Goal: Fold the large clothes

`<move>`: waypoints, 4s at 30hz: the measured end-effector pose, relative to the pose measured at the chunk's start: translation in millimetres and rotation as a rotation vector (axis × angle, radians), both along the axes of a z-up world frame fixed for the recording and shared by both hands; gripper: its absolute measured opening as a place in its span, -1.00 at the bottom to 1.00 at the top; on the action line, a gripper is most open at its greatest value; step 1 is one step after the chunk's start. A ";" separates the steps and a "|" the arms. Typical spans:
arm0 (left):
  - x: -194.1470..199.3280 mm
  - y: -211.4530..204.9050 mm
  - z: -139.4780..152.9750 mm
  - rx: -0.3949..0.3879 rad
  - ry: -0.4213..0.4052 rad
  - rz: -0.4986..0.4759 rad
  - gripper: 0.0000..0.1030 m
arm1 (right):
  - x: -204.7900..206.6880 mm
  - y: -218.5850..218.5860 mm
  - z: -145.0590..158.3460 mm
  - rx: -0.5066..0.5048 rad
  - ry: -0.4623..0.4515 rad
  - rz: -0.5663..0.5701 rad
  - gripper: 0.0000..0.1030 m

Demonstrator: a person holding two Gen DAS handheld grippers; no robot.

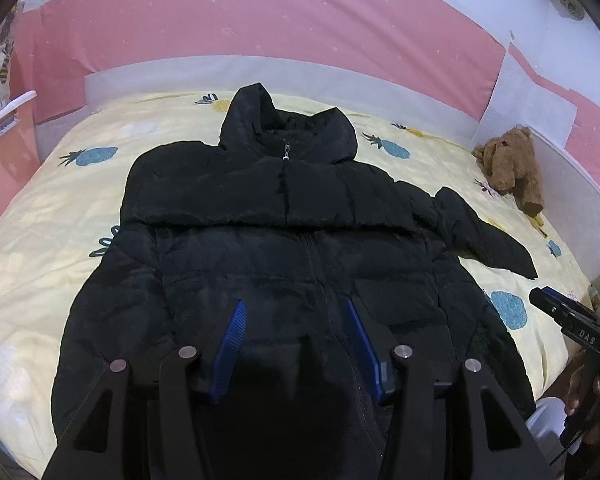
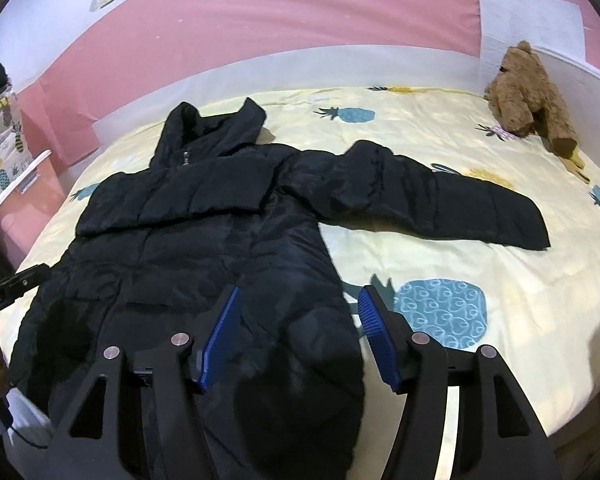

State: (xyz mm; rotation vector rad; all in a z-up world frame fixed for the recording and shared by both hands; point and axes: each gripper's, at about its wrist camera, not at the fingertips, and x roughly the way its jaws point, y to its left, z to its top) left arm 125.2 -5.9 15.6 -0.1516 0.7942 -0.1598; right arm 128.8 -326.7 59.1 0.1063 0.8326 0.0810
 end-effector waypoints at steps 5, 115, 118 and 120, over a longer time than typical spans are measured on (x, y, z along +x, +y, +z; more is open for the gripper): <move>9.9 -2.4 -2.8 0.015 0.005 0.006 0.00 | 8.5 -16.6 -7.5 -0.007 0.018 -0.034 0.18; 225.3 56.3 -27.4 0.090 -0.045 0.092 -0.06 | 263.3 21.5 -48.1 0.058 0.028 0.038 -0.34; 254.4 60.8 -49.9 0.137 0.031 0.108 -0.06 | 287.6 21.9 -66.7 0.016 0.086 0.020 -0.34; 265.3 65.6 -70.4 0.127 0.056 0.109 -0.05 | 297.7 23.7 -86.0 -0.017 0.128 0.019 -0.34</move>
